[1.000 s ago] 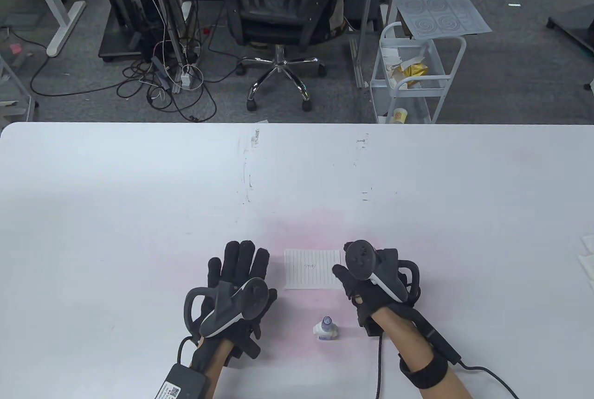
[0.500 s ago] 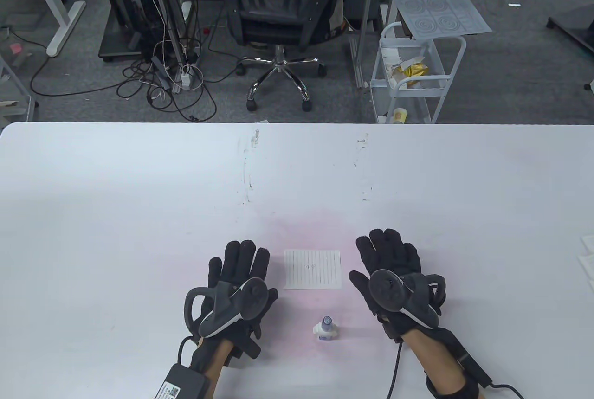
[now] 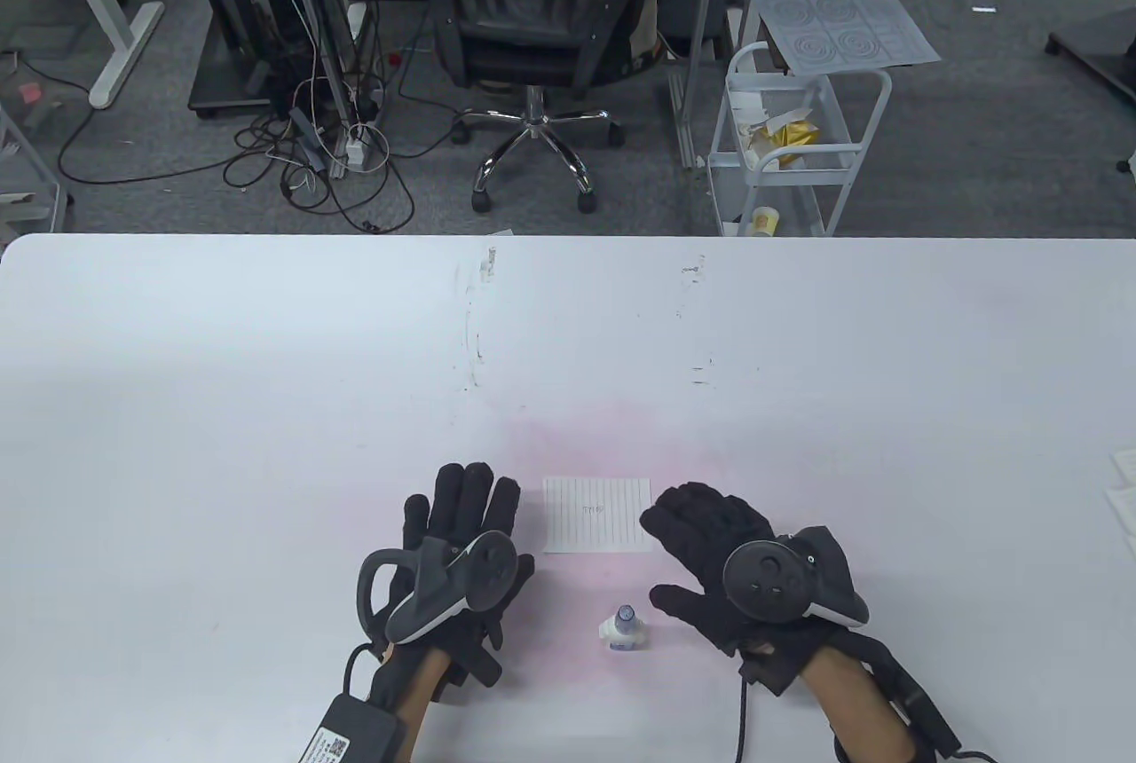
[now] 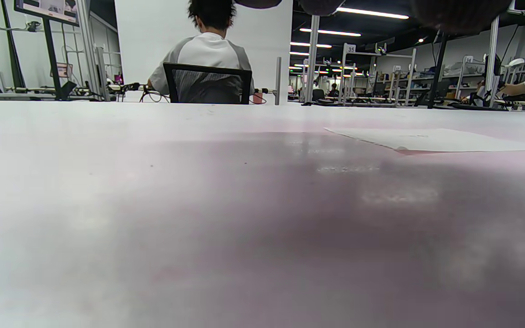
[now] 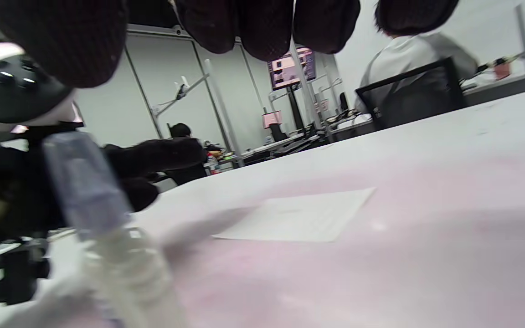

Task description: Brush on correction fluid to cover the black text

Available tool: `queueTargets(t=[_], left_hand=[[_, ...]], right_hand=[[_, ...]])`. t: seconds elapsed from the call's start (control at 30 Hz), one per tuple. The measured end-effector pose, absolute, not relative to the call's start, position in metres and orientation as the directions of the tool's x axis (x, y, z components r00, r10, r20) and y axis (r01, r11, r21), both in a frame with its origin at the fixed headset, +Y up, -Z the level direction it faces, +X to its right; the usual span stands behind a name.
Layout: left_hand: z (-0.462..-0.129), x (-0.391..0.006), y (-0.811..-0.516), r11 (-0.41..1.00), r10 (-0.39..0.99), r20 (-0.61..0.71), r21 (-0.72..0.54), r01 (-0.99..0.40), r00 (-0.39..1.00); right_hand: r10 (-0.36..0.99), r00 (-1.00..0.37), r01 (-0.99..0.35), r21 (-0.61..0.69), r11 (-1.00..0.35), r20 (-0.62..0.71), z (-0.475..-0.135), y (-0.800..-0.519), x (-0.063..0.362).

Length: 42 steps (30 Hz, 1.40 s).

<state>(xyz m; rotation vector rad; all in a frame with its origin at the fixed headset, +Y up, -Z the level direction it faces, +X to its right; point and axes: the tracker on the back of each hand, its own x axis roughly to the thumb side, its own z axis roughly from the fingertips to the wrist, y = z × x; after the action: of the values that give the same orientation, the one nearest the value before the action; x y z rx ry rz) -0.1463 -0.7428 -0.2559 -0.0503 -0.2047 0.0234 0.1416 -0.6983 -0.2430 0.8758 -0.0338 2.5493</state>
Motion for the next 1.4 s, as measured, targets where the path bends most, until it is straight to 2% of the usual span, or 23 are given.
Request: queueTargets(t=[0.17,0.53,0.83,1.03,1.4], left_hand=[[-0.256,-0.146,-0.743,0.998,0.03,0.202,-0.053,-0.019,0.979],[-0.256,-0.146,-0.743,0.998,0.027,0.198,-0.061,-0.016,0.98],[-0.257,-0.147,-0.742,0.998,0.029,0.196,-0.059,-0.017,0.98],[-0.257,-0.148,-0.742,0.998,0.029,0.194,-0.057,-0.018,0.981],[-0.257,-0.148,-0.742,0.998,0.044,0.2,-0.05,-0.035,0.979]], right_hand=[[0.404,-0.653,-0.378,0.187,-0.907,0.641,-0.237,-0.7,0.129],[0.301,-0.698,-0.236,0.188,-0.953,0.65,-0.241,-0.733,0.107],[0.286,-0.686,-0.261,0.14,-0.955,0.669,-0.24,-0.738,0.101],[0.326,-0.687,-0.325,0.126,-0.937,0.65,-0.243,-0.723,0.106],[0.397,-0.662,-0.48,0.047,-0.876,0.636,-0.251,-0.666,0.108]])
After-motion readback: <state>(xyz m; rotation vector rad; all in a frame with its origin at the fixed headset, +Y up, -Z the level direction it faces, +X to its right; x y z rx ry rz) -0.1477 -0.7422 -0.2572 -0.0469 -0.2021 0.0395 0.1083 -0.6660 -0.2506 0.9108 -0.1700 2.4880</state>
